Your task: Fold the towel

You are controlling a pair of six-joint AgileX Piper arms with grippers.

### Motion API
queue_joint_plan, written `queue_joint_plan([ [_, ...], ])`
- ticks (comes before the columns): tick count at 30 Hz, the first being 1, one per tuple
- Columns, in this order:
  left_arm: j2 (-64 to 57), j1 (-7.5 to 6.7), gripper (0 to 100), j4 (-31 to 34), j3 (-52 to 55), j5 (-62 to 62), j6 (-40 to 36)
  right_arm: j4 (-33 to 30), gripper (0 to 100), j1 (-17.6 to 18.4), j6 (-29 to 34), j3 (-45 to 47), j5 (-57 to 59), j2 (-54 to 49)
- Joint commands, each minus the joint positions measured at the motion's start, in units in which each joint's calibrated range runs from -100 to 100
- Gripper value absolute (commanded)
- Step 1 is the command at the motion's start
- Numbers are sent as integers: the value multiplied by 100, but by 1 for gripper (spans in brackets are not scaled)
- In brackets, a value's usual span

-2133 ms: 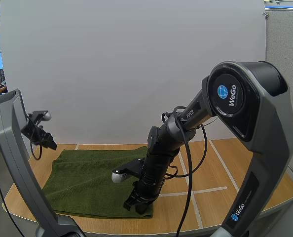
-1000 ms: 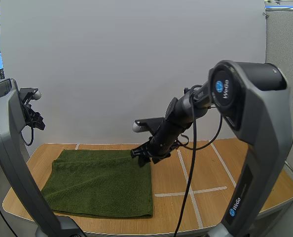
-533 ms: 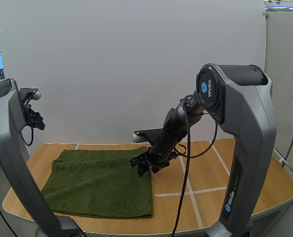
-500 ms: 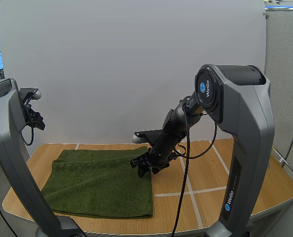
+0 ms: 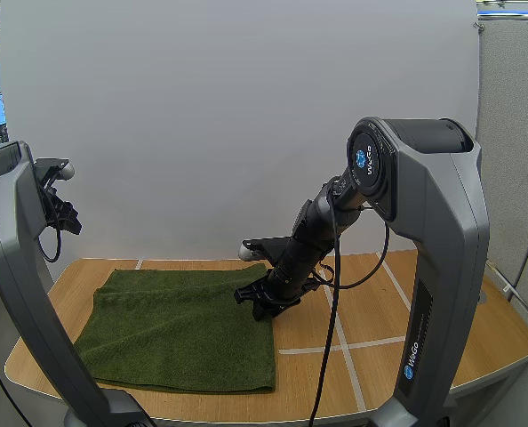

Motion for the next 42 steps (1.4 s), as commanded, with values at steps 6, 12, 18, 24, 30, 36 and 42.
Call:
queue_joint_plan([
  [6, -74, 13, 77, -58, 7, 96, -60, -36, 80, -20, -54, -22, -107, 68],
  [12, -74, 13, 77, -58, 7, 96, -60, 54, 78, -20, -54, -22, -56, 261],
  [18, -74, 13, 77, -121, 7, 96, -60, 465, 78, -20, -371, -22, 185, 264],
  [24, -74, 13, 77, -121, 7, 96, -60, 534, 73, -20, -392, -22, 388, 264],
  [30, -74, 13, 77, -121, 7, 96, -60, 732, 61, -20, -566, -22, 684, 264],
  [36, -74, 13, 77, -121, 7, 96, -60, 747, 33, -20, -576, -22, 719, 264],
  [42, -74, 13, 77, -121, 7, 96, -60, 549, 0, -20, -576, -22, 668, 250],
])
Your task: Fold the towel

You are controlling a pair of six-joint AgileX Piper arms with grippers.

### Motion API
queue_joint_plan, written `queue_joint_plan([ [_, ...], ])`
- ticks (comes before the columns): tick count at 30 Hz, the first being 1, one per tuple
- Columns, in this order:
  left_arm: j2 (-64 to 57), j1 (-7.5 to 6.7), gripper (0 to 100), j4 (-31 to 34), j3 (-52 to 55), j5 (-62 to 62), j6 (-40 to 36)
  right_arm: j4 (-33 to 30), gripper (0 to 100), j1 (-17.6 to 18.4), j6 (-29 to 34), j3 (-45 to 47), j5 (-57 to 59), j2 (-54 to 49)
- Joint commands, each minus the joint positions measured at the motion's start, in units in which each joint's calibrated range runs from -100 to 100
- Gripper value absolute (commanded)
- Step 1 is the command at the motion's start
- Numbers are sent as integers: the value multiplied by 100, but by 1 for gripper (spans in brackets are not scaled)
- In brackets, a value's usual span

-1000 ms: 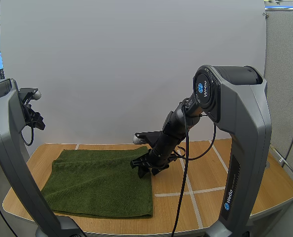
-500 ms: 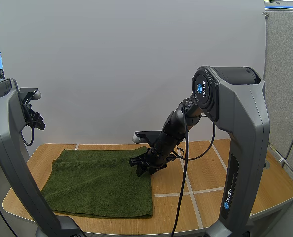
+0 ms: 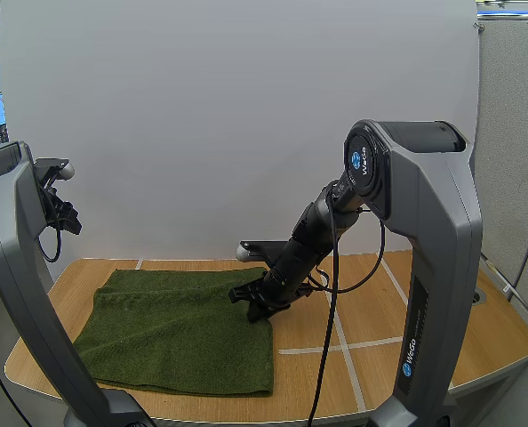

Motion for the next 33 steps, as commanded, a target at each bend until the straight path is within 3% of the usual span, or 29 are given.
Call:
queue_joint_plan([
  [1, -74, 13, 77, -121, 7, 96, -60, -265, 0, -18, -48, 55, 137, -12],
  [8, -74, 13, 77, -121, 7, 96, -60, -921, 0, -18, 223, 55, 112, -535],
  [15, -74, 13, 77, -121, 7, 96, -60, -2016, 0, -84, 818, 55, 289, -1120],
  [28, -74, 13, 77, -171, 7, 96, -60, -2168, 0, -1049, 469, 55, 932, -1192],
  [33, -74, 13, 77, -267, 7, 96, -70, -2185, 0, -1128, 361, 55, 932, -1192],
])
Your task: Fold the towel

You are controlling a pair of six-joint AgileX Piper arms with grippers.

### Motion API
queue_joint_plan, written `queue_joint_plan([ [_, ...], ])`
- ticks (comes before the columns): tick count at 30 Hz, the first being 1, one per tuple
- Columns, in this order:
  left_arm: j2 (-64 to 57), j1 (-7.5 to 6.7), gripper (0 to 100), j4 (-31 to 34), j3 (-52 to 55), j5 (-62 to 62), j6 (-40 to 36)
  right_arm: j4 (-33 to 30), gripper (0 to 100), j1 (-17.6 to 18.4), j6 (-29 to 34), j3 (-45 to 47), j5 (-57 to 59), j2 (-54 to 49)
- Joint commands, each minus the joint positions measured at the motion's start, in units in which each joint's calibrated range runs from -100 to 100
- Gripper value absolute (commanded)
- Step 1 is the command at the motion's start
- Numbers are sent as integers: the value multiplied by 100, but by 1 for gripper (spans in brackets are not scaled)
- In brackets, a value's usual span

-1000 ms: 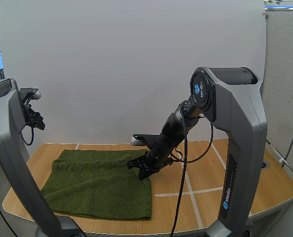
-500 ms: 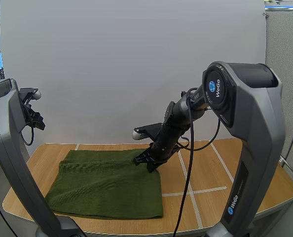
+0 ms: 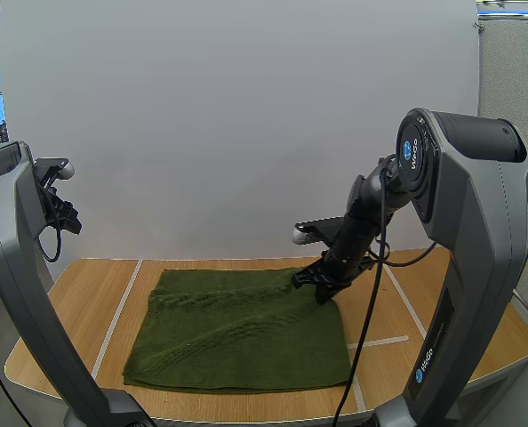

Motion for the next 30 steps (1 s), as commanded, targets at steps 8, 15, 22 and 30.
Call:
queue_joint_plan([
  [8, -74, 13, 77, -238, 7, 96, -137, -76, 61, -31, -106, 55, 149, -85],
  [15, -74, -14, 77, -409, 18, 96, -161, -66, 100, -31, -106, 33, -10, -420],
  [22, -61, -277, 70, -227, 18, 96, -349, 159, 100, -31, -106, -317, -34, -599],
  [30, 38, -793, 0, -253, 18, 96, -571, 804, 0, -17, -403, -585, -666, -328],
])
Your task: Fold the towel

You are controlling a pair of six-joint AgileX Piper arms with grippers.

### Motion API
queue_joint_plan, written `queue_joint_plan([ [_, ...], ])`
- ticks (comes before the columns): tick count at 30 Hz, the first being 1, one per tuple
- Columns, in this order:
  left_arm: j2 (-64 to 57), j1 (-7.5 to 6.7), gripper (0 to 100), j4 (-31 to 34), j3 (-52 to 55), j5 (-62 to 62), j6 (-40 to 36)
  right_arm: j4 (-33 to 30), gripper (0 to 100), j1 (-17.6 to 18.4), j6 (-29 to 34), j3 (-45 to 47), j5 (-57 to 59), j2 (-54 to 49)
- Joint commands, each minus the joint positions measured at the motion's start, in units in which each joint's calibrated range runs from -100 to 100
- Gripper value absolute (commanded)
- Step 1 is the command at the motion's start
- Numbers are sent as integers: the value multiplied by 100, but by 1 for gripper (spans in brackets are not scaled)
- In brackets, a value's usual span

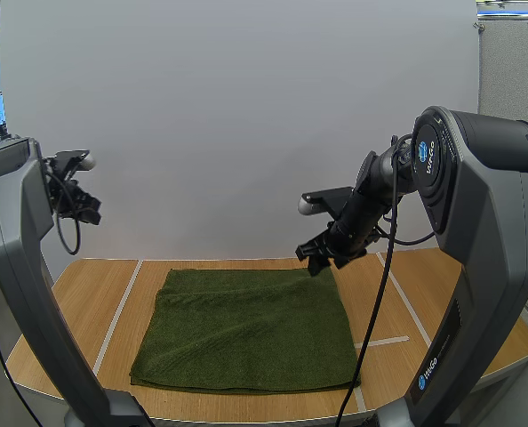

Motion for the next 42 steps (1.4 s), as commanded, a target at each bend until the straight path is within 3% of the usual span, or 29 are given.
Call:
queue_joint_plan([
  [1, 53, -232, 0, -75, 18, 96, -175, 348, 0, -9, -291, -101, -271, 146],
  [9, 548, -786, 0, -199, 73, 96, -441, 548, 0, -1, -445, -634, -408, 1018],
  [16, 982, -1024, 0, -201, 336, 96, -454, 523, 0, -1, -453, -1019, -677, 1610],
  [24, 1536, -1121, 0, -206, 354, 96, -416, 612, 0, -1, -554, -1304, -937, 1999],
  [42, 2324, -1127, 0, -29, 382, -340, -254, 695, 0, -1, -563, -1491, -1523, 2621],
])
